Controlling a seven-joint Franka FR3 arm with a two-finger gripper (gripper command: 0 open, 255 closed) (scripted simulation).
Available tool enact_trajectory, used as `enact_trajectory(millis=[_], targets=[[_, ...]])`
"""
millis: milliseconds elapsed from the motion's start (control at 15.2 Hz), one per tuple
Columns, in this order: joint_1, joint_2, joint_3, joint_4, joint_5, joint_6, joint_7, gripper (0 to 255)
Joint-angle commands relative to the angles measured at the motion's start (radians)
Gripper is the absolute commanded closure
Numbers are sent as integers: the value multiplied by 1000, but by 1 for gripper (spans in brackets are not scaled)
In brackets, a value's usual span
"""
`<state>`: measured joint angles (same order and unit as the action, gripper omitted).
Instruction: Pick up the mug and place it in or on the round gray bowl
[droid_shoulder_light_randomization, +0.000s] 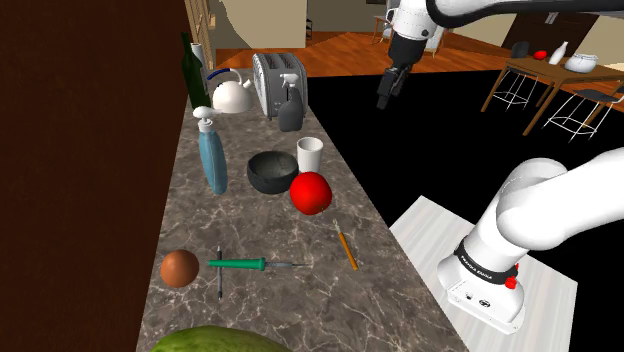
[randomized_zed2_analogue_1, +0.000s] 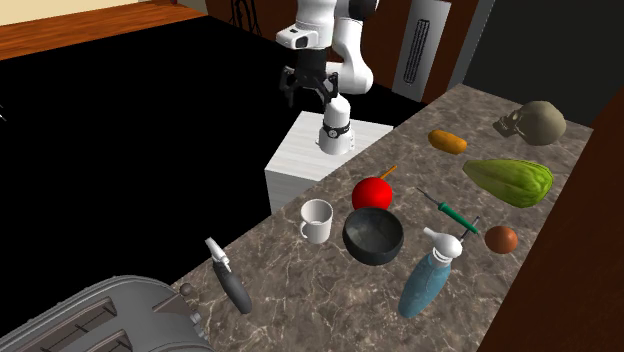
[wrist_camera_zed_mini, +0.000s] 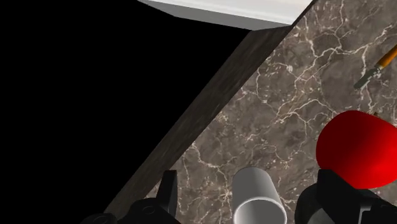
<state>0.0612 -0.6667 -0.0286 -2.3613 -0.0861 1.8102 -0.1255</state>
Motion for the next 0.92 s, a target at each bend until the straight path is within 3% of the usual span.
enact_trajectory(millis=[0, 858], targets=[[9, 57, 7, -5, 5, 62, 5, 0], [66, 473, 77, 76, 21, 388, 64, 0]])
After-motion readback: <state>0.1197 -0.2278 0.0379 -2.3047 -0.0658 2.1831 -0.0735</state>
